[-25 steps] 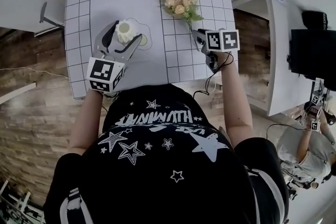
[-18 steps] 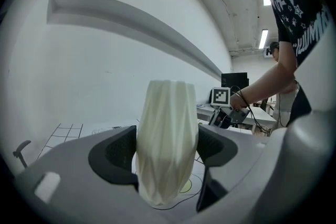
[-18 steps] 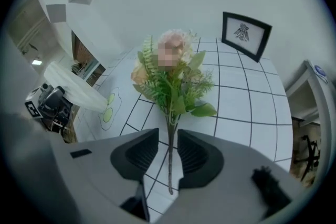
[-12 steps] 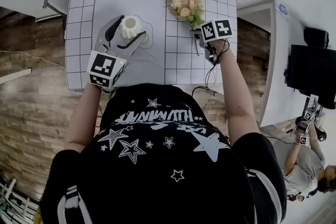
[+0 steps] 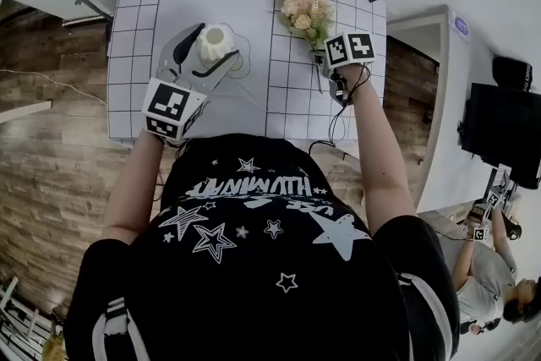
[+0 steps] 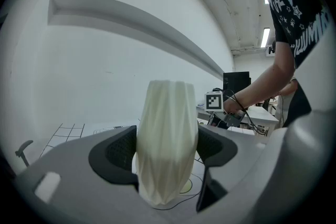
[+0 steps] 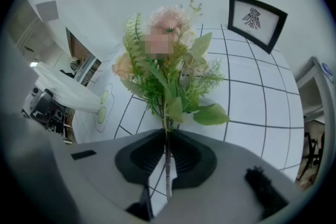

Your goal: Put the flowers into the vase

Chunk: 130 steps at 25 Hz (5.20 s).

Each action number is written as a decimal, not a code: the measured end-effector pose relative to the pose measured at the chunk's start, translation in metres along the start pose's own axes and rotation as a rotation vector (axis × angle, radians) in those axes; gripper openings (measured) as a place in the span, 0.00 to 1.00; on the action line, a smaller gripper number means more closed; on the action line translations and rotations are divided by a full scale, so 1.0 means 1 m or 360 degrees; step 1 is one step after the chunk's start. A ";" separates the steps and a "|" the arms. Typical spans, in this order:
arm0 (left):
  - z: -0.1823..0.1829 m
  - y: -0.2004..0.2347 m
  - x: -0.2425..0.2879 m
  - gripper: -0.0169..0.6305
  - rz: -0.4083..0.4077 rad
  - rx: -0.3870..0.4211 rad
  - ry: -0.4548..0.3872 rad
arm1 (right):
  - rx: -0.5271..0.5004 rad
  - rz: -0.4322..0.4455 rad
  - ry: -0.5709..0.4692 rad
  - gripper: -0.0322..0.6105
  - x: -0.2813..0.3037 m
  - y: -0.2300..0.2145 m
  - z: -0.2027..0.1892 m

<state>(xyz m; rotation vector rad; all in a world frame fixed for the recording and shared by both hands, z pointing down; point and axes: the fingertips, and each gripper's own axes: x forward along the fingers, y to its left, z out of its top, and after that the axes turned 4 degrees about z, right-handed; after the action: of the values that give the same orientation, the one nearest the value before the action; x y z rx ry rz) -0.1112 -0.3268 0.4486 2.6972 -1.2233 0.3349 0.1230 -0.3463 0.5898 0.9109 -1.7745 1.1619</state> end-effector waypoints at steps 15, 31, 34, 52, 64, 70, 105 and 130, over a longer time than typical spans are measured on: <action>0.002 0.001 0.000 0.56 0.0007 0.0015 -0.0033 | 0.0229 0.0677 -0.0432 0.11 -0.009 0.085 0.018; 0.002 0.002 0.002 0.56 0.0016 0.0014 -0.0067 | -0.0082 0.0885 -0.0920 0.11 -0.095 0.169 0.079; 0.002 0.000 0.002 0.56 0.0002 0.0017 -0.0069 | -0.0211 0.0881 -0.0956 0.11 -0.112 0.191 0.088; 0.000 -0.002 0.004 0.56 -0.0022 0.0016 -0.0058 | -0.0519 0.1186 -0.1405 0.11 -0.197 0.315 0.162; -0.001 -0.003 0.006 0.56 -0.0063 0.0014 -0.0049 | -0.0635 0.0965 -0.1387 0.11 -0.151 0.313 0.145; -0.001 -0.005 0.007 0.56 -0.0075 0.0013 -0.0052 | -0.0808 0.0770 -0.1250 0.11 -0.124 0.308 0.116; -0.001 -0.002 0.005 0.56 -0.0097 -0.0008 -0.0047 | -0.0990 0.0365 -0.1090 0.26 -0.114 0.294 0.065; -0.001 -0.006 0.006 0.57 -0.0183 0.0056 -0.0050 | -0.0507 0.0233 -0.1268 0.26 -0.127 0.233 0.020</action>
<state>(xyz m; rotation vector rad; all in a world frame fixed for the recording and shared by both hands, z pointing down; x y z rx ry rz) -0.1030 -0.3265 0.4510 2.7986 -1.0739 0.3023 -0.0348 -0.2746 0.3877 1.1480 -2.6031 0.5800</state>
